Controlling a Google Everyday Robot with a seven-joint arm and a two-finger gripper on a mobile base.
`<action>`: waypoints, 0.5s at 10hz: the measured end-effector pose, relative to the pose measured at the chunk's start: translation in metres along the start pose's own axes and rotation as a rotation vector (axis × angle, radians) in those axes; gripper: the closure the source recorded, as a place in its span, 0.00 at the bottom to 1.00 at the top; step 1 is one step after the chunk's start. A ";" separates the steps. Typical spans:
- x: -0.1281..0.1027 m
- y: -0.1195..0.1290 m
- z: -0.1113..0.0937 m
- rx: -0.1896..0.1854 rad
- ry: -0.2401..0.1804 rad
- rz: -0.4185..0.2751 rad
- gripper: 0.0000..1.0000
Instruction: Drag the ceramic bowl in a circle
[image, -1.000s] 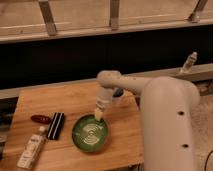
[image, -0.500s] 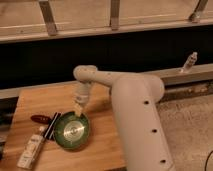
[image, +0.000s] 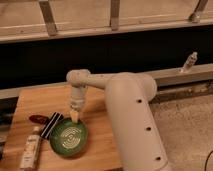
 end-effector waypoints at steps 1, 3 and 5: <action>0.013 0.001 0.002 -0.004 0.002 0.015 1.00; 0.070 -0.003 0.009 -0.016 0.001 0.086 1.00; 0.116 -0.014 0.009 -0.022 -0.011 0.157 1.00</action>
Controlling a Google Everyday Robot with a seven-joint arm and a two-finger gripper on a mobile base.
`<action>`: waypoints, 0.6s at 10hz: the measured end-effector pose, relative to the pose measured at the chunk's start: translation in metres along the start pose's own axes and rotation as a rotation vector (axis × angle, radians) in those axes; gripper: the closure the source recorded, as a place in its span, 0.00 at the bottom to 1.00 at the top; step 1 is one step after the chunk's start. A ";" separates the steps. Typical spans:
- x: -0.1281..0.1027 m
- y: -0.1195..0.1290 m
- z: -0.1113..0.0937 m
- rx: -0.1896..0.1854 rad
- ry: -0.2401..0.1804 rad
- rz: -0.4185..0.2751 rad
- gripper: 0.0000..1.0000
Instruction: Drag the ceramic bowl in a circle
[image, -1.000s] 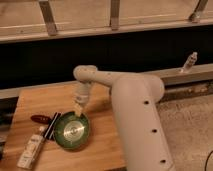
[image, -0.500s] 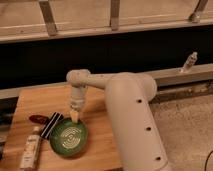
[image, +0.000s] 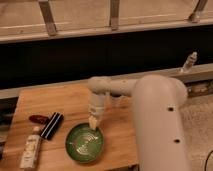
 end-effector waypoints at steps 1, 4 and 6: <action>0.024 -0.014 -0.004 0.000 -0.011 0.039 1.00; 0.063 -0.037 -0.015 0.011 -0.037 0.066 1.00; 0.061 -0.042 -0.023 0.022 -0.047 0.046 1.00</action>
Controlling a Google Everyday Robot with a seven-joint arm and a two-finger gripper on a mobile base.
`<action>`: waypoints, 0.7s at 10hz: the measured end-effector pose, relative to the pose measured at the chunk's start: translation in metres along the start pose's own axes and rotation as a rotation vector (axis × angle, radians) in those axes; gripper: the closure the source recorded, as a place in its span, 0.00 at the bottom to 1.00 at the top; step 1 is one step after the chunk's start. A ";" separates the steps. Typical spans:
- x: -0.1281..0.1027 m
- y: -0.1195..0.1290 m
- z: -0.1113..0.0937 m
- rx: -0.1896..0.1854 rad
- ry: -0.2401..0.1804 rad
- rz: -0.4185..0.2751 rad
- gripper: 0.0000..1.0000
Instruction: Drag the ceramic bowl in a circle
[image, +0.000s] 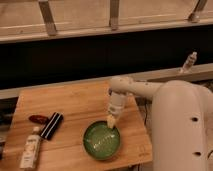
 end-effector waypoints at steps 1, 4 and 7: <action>-0.008 0.000 -0.003 0.005 -0.004 -0.018 1.00; -0.059 0.012 -0.015 0.021 -0.022 -0.096 1.00; -0.137 0.042 -0.028 0.030 -0.051 -0.211 0.81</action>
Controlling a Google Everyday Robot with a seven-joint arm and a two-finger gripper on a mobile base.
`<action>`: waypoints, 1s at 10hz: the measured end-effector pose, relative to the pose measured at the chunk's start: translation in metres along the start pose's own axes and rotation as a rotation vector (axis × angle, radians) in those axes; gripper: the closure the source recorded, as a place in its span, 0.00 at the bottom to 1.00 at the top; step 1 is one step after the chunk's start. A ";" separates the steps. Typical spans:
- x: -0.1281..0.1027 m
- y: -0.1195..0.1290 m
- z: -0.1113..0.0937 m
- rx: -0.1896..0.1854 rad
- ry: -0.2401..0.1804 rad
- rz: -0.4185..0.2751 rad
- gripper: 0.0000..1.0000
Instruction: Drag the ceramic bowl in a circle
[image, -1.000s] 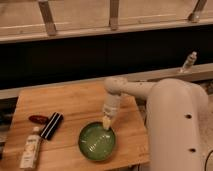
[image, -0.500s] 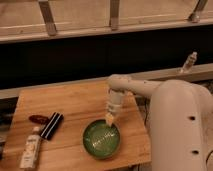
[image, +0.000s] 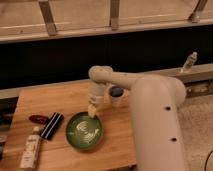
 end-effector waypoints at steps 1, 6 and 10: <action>-0.025 0.005 -0.002 0.002 -0.012 -0.030 0.70; -0.067 0.019 0.005 -0.007 -0.042 -0.078 0.24; -0.022 0.029 0.003 0.010 -0.072 -0.066 0.20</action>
